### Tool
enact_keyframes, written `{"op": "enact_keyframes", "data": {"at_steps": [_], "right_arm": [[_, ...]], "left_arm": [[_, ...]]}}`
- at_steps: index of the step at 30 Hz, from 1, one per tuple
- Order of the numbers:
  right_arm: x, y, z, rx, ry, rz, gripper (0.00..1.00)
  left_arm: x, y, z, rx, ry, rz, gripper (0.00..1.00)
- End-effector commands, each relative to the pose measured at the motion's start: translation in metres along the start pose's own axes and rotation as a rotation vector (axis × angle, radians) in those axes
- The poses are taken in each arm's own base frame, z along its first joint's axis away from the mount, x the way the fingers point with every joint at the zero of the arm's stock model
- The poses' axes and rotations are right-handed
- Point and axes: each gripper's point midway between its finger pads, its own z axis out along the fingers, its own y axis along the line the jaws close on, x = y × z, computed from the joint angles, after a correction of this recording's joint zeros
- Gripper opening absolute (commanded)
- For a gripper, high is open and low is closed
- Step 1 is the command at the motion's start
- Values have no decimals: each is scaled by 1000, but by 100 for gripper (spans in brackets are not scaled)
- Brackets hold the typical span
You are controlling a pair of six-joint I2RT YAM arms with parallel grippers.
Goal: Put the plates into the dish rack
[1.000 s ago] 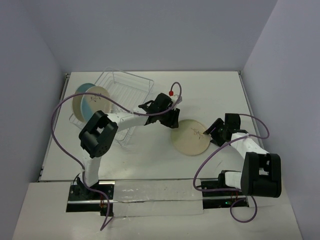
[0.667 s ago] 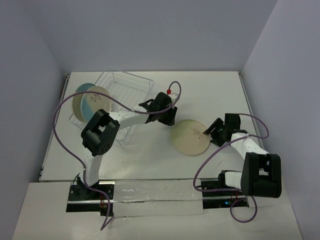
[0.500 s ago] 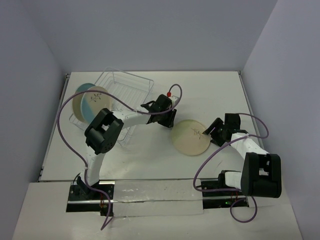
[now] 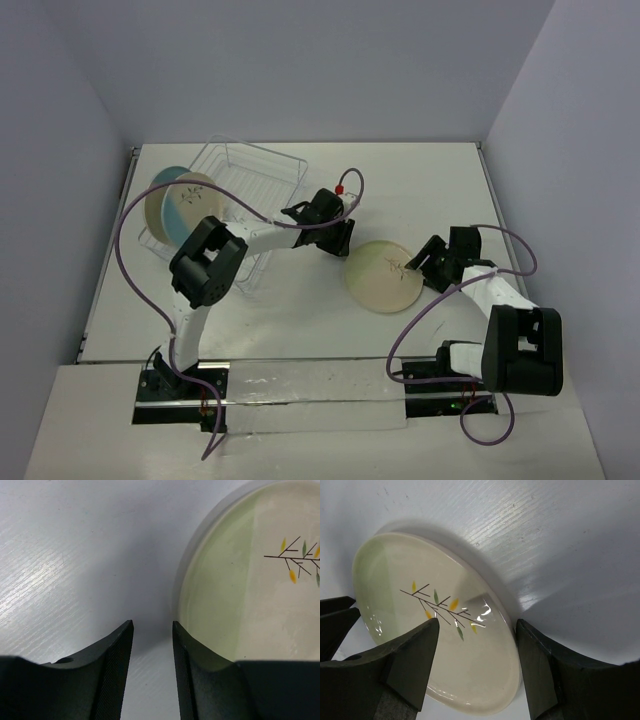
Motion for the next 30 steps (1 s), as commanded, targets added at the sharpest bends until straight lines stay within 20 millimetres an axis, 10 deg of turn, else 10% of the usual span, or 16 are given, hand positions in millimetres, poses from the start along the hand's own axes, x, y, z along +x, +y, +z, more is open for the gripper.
{"op": "enact_keyframes", "data": {"at_steps": [1, 16, 30], "right_arm": [[17, -18, 4, 54, 41, -15, 71], [19, -20, 2, 46, 32, -20, 72], [18, -17, 1, 30, 22, -35, 72]], "left_arm": [[-13, -38, -15, 162, -39, 1, 46], [-25, -35, -24, 104, -62, 22, 56], [13, -14, 11, -150, 52, 98, 34]]}}
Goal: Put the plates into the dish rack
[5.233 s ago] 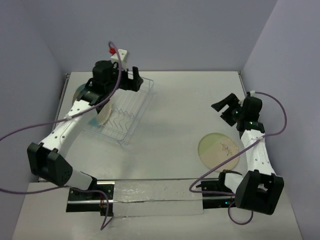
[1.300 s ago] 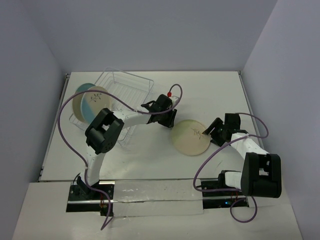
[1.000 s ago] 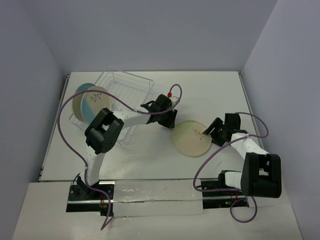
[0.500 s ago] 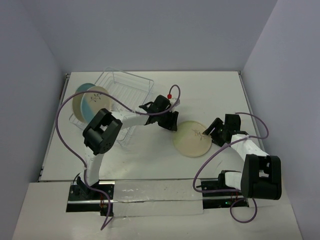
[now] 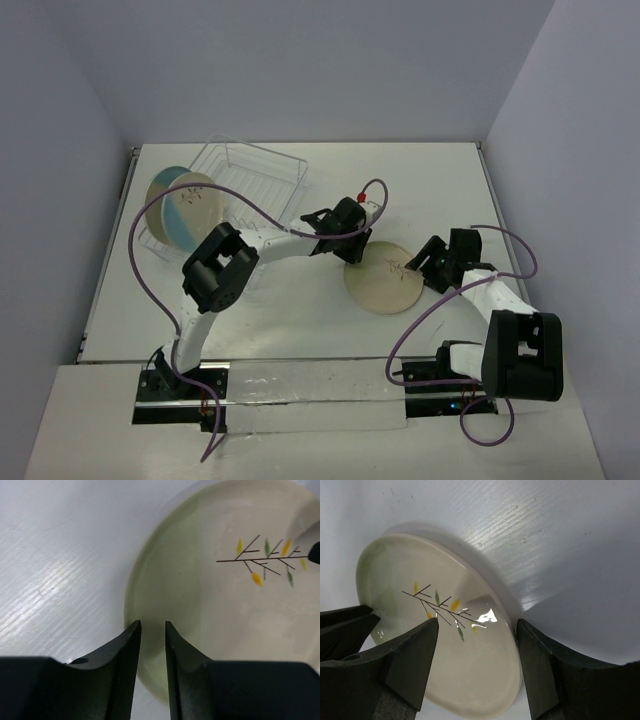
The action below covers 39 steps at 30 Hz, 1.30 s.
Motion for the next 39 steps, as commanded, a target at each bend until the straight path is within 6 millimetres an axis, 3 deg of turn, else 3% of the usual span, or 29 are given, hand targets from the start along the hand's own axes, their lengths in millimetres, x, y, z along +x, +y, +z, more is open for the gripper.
{"op": "enact_keyframes", "data": {"at_steps": [1, 8, 15, 16, 18, 21, 26, 39], "right_arm": [[18, -17, 1, 47, 44, -16, 72], [19, -17, 1, 45, 47, -14, 72], [16, -12, -1, 29, 35, -18, 73], [16, -12, -2, 25, 36, -21, 75], [15, -10, -3, 19, 33, -22, 75], [15, -10, -3, 16, 27, -27, 76], [15, -10, -4, 14, 27, -34, 77], [16, -11, -3, 16, 30, -36, 79]], "left_arm": [[14, 25, 4, -125, 43, -3, 34], [12, 21, 3, -109, 41, -16, 30], [-56, 3, -50, -67, -161, 43, 50], [-60, 4, -53, -70, -173, 56, 66], [-62, 5, -56, -79, -183, 60, 87], [-54, 14, -51, -126, -152, 53, 99], [-33, 24, -33, -155, -95, 46, 99], [-6, 49, -1, -282, 4, 3, 99]]}}
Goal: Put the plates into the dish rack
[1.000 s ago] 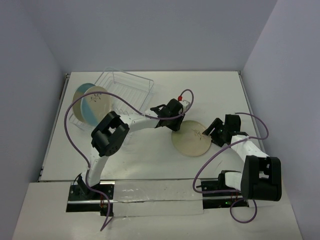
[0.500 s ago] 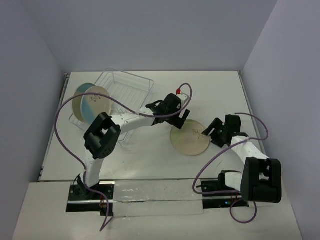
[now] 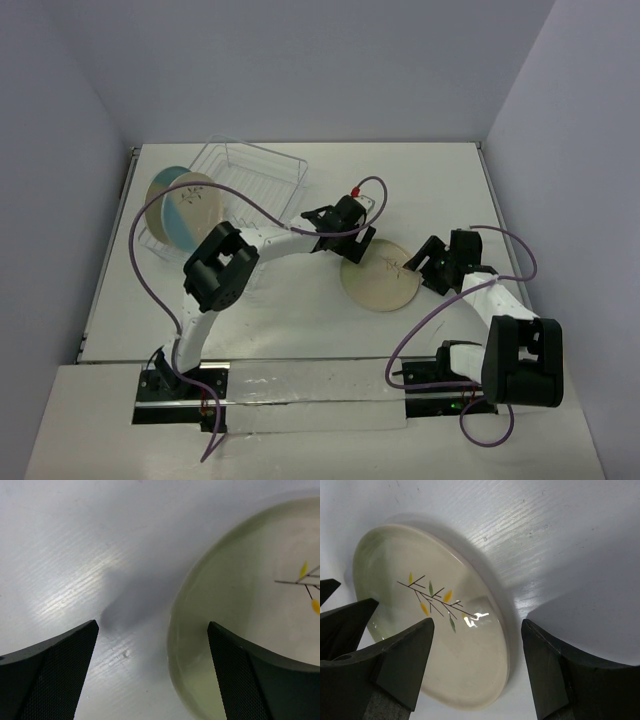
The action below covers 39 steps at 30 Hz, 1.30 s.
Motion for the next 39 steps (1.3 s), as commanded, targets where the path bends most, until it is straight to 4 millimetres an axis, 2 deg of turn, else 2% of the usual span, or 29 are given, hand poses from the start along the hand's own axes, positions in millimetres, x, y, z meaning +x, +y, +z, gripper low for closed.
{"op": "enact_keyframes", "data": {"at_steps": [1, 5, 8, 12, 13, 16, 18, 24, 28, 30, 33, 39], "right_arm": [[14, -13, 0, 40, 37, -15, 79], [14, -12, 0, 38, 41, -15, 79], [15, -11, 0, 33, 42, -14, 79], [13, -8, -1, 20, 39, -17, 79], [14, -8, -1, 18, 41, -16, 79], [14, -4, -3, 1, 45, -20, 79], [15, -4, -3, -4, 45, -22, 79], [17, 1, -4, -30, 63, -34, 76], [24, -2, -1, -28, 98, -28, 73], [28, 3, -2, -59, 122, -29, 70], [29, 11, -5, -98, 135, -32, 63], [16, 51, -24, -261, 114, -60, 56]], "left_arm": [[5, 7, 9, -57, 35, -21, 99], [17, 0, 11, -19, 68, -37, 97], [25, -5, 9, 8, 87, -46, 90], [40, -14, 9, 63, 126, -62, 74], [46, -15, 10, 75, 139, -68, 65], [61, -14, 14, 69, 181, -82, 53], [65, -13, 15, 61, 190, -85, 51], [82, -11, 17, 58, 224, -103, 35], [90, -12, 20, 58, 236, -112, 11], [94, -12, 22, 62, 243, -116, 3], [97, -15, 21, 79, 245, -127, 0], [104, -21, 21, 117, 247, -152, 0]]}}
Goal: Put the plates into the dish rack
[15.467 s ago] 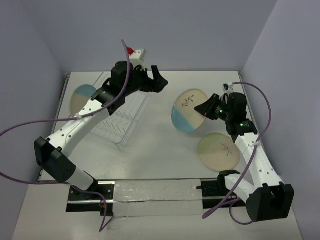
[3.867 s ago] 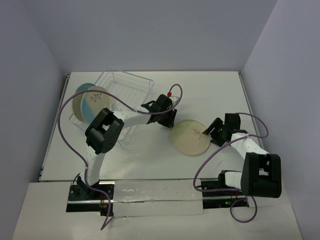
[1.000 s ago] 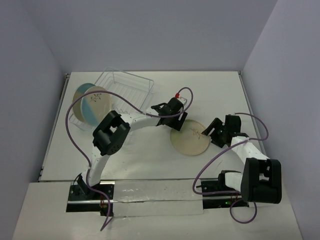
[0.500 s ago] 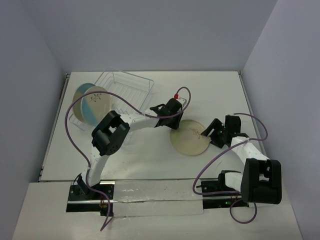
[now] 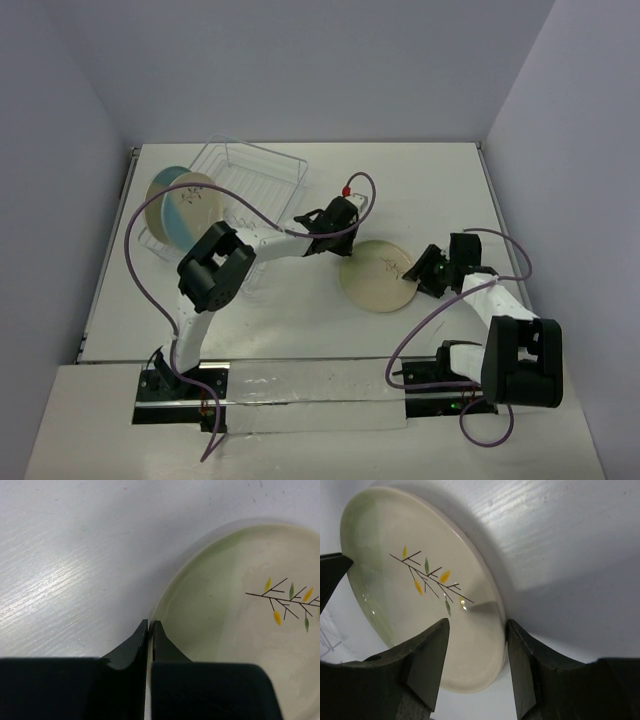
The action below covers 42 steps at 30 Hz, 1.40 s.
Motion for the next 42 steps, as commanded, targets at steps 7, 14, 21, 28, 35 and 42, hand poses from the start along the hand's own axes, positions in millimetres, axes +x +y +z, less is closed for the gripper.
{"op": "enact_keyframes", "data": {"at_steps": [7, 14, 21, 28, 35, 42], "right_arm": [[-32, 91, -48, -339, -84, -47, 51], [-42, 114, -64, -407, -128, -52, 50], [-37, 125, -49, -429, -90, -33, 49], [-44, 130, -43, -424, -101, -17, 43], [-41, 131, -40, -406, -106, -4, 0], [-52, 134, -48, -402, -159, -8, 0]], "left_arm": [[112, -1, 11, 62, 304, -38, 0], [113, -9, 8, 106, 297, -68, 0], [114, -17, 7, 149, 305, -74, 0], [110, -16, 4, 144, 289, -75, 0], [100, -21, -2, 164, 268, -73, 0], [50, -38, -25, 259, 155, -64, 4]]}}
